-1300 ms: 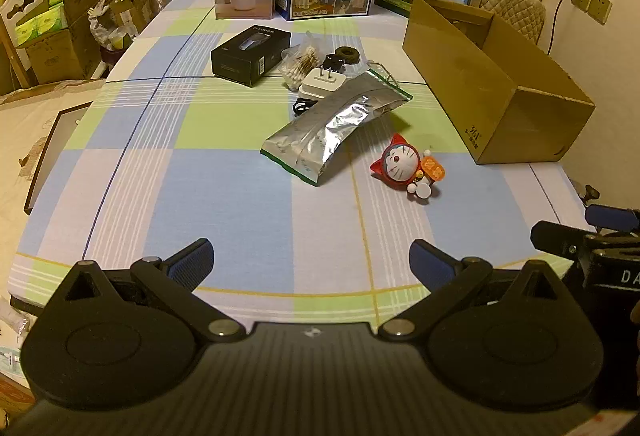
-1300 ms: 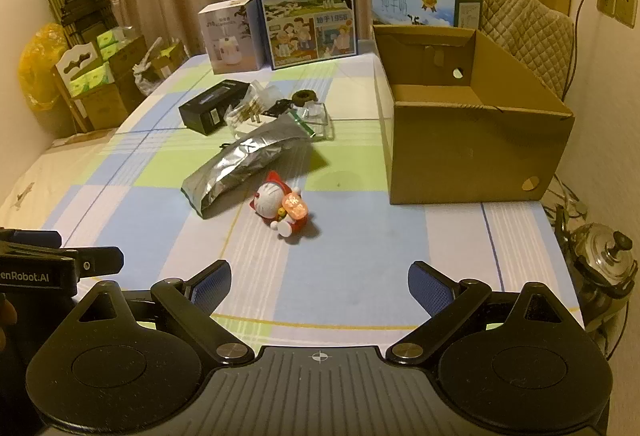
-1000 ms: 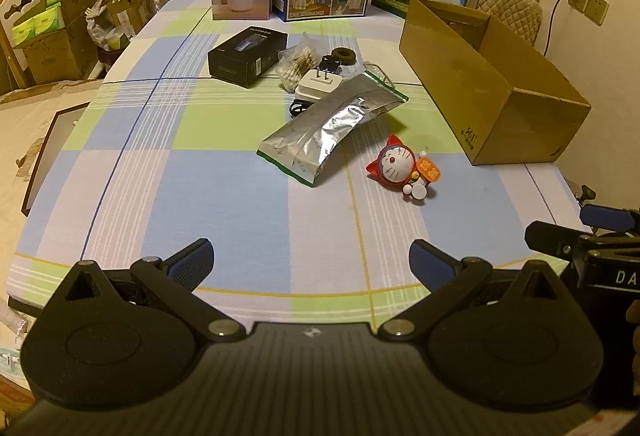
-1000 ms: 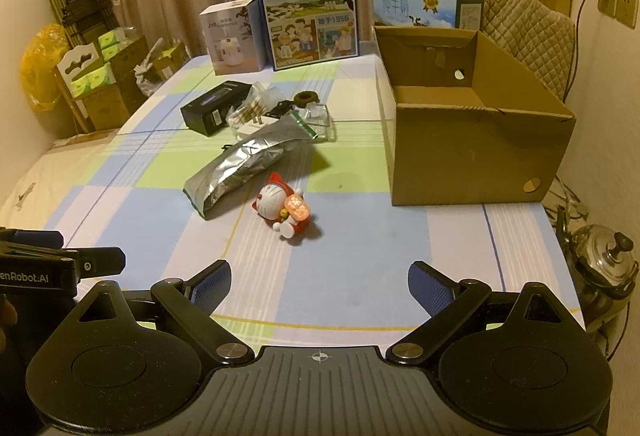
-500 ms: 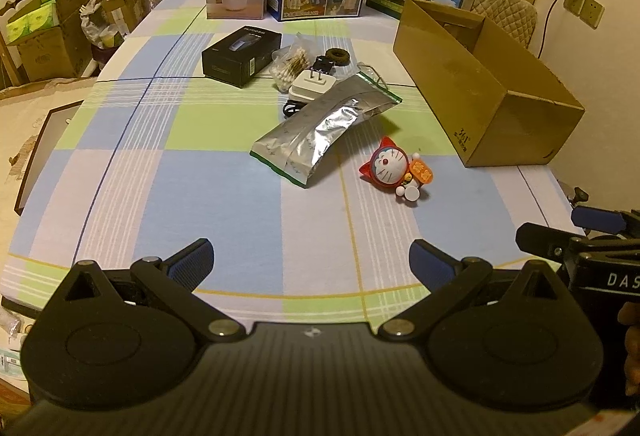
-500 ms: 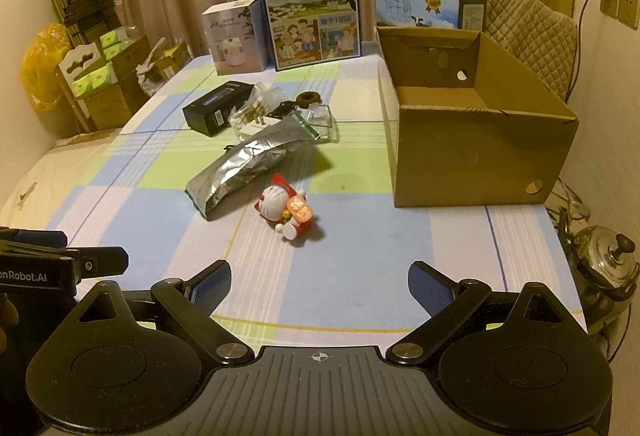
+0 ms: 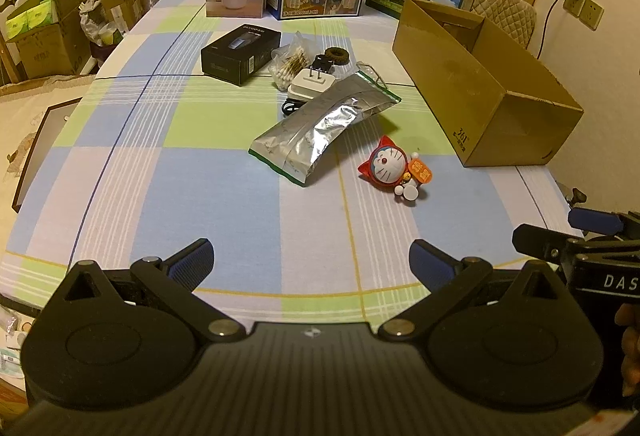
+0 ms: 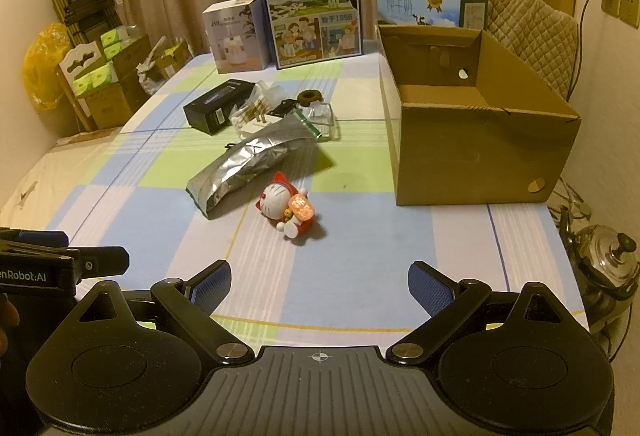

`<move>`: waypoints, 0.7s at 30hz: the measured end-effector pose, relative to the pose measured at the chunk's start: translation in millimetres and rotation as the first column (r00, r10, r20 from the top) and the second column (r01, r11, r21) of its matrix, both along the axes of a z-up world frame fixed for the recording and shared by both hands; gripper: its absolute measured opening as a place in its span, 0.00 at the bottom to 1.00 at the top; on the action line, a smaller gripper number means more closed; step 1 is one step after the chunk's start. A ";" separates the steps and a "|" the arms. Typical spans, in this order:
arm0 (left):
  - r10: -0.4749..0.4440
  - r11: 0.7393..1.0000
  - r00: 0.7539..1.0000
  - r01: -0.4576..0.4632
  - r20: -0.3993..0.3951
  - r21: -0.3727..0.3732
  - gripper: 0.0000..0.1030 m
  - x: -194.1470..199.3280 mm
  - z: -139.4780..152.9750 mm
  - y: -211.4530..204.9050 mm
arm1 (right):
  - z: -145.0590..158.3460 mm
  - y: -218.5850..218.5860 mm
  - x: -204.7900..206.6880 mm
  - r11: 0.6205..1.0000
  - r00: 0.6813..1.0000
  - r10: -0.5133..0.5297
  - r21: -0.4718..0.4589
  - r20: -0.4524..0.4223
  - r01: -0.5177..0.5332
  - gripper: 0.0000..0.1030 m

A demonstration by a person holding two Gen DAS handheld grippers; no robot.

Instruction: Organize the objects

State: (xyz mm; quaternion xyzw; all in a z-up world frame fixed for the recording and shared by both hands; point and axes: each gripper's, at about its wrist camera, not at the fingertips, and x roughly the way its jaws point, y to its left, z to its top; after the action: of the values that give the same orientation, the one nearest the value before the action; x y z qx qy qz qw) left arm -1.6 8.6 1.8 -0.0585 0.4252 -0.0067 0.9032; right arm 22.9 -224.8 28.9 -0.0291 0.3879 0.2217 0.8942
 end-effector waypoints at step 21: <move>-0.001 1.000 1.000 0.001 -0.005 -0.011 0.99 -1.0 -3.3 0.5 | -2.0 -0.7 -0.3 1.000 1.000 0.000 -0.002 -0.003 0.000 0.91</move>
State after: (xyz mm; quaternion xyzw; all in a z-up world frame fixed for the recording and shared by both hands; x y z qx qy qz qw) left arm -2.6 9.0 -1.4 -0.0633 0.4272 -0.0092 0.9019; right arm 22.5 -225.5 26.9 -0.0298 0.3893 0.2212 0.8937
